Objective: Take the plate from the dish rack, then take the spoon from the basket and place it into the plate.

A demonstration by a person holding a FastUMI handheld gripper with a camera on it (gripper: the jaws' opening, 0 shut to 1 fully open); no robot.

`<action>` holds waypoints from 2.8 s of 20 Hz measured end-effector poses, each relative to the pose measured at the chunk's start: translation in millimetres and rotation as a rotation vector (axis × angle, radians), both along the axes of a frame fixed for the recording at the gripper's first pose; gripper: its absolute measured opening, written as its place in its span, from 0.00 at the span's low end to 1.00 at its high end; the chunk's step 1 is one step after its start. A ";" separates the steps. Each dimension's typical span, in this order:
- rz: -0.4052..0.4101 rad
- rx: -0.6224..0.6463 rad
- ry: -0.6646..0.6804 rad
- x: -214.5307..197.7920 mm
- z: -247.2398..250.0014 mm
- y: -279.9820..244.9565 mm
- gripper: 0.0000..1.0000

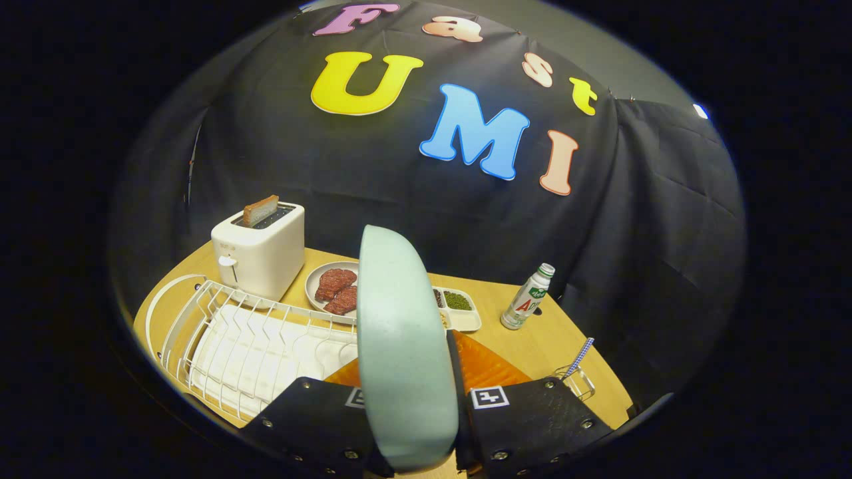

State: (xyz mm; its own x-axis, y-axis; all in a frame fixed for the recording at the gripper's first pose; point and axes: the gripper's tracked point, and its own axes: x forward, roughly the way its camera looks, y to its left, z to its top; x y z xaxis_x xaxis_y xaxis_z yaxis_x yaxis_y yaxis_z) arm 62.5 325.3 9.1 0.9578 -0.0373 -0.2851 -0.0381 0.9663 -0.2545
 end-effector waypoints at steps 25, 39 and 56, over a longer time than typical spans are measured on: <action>0.140 0.371 0.380 -174.5 -143.5 -39.9 0.39; 0.108 0.635 0.437 -133.9 -155.8 -43.9 0.68; -0.124 0.564 0.127 -37.9 -52.6 -153.2 0.68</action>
State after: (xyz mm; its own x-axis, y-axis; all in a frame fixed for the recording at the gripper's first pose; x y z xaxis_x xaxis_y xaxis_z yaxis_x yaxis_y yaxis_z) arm 24.6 172.1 -43.5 0.9129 0.0443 -0.4057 0.0868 0.9503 0.2990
